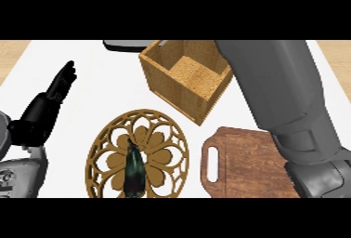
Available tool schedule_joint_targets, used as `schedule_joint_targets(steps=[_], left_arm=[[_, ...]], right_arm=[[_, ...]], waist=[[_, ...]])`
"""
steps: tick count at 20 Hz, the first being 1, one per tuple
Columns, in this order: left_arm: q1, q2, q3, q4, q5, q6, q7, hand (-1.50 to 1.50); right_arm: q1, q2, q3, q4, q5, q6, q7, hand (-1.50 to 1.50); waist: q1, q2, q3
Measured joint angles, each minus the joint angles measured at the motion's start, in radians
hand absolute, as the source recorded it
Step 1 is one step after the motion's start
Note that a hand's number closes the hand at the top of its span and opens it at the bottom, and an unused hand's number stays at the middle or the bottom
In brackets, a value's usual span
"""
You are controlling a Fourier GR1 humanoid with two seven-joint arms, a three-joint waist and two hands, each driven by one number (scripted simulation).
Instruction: Pick the croissant from the cutting board and place it in the basket
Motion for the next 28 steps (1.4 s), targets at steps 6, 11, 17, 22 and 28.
schedule_joint_targets(steps=[6, 11, 17, 22, 28], left_arm=[[0.011, 0.010, 0.018, -0.007, 0.009, -0.009, 0.001, 0.00], [0.010, 0.009, 0.022, 0.000, 0.005, -0.011, -0.007, 0.00], [0.002, 0.001, 0.014, -0.003, -0.007, -0.010, -0.005, 0.00], [0.008, 0.004, 0.024, -0.002, -0.002, -0.014, -0.008, 0.00], [0.025, -0.001, 0.021, -0.012, -0.009, -0.009, -0.010, 0.00]], right_arm=[[-0.009, -0.036, 0.053, 0.070, 0.036, 0.097, -0.021, 1.50], [-0.010, -0.019, 0.029, 0.095, 0.001, 0.137, -0.035, -1.50], [-0.014, -0.005, -0.019, 0.117, -0.035, 0.098, -0.066, -1.50], [-0.005, 0.009, -0.079, 0.061, -0.042, -0.081, -0.074, -1.50], [0.037, -0.027, -0.155, -0.033, -0.014, -0.326, -0.065, -1.50]], waist=[[-0.006, -0.003, 0.000], [-0.009, -0.003, 0.001], [-0.007, -0.002, 0.001], [-0.007, -0.001, 0.001], [-0.014, -0.004, 0.001]])
